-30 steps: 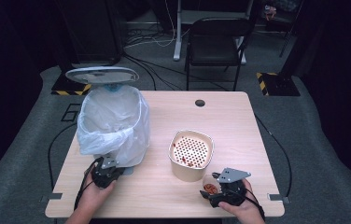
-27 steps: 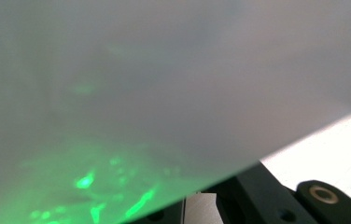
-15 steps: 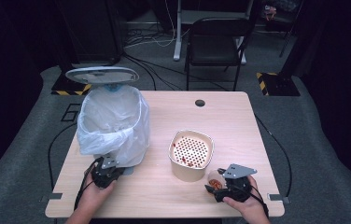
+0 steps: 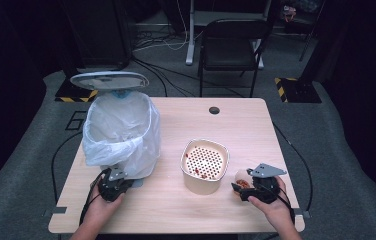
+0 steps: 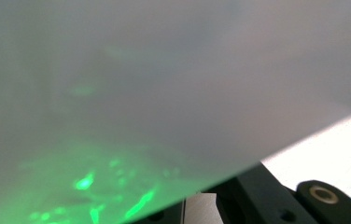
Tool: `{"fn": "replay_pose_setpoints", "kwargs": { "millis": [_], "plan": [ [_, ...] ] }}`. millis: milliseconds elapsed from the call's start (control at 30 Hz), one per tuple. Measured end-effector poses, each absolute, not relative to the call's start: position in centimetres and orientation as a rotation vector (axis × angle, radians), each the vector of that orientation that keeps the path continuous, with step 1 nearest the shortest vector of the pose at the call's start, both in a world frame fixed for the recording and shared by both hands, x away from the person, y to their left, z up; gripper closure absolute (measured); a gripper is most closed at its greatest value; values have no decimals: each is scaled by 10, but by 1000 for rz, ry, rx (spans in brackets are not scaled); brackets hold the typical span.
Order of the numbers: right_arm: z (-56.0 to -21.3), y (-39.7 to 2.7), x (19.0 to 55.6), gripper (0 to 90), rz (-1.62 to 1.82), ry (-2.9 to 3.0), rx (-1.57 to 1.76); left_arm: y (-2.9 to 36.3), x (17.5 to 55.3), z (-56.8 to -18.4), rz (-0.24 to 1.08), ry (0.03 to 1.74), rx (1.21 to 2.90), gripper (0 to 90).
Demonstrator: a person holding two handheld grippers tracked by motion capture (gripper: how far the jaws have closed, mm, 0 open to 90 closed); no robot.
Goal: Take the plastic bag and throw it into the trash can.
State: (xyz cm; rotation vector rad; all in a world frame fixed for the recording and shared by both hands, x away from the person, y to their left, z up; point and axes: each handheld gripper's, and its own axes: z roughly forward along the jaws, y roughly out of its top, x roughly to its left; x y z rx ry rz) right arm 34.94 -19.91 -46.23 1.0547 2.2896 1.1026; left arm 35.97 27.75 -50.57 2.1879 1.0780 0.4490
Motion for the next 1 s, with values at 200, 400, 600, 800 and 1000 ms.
{"fn": "replay_pose_setpoints", "kwargs": {
  "millis": [200, 400, 600, 800, 1000],
  "plan": [
    [-467, -204, 358, 212, 1087, 2256, 1079, 278, 360, -506, 446, 1078, 2188, 900],
    [-472, -207, 362, 205, 1079, 2252, 1105, 278, 360, -506, 447, 1077, 2189, 900],
    [-471, -210, 364, 132, 1104, 2269, 1123, 278, 360, -506, 448, 1078, 2188, 900],
    [-464, -211, 365, 110, 1118, 2265, 1118, 278, 360, -506, 449, 1077, 2190, 900],
    [-451, -209, 364, 114, 1138, 2237, 1091, 278, 360, -506, 450, 1076, 2190, 900]
  ]
}}
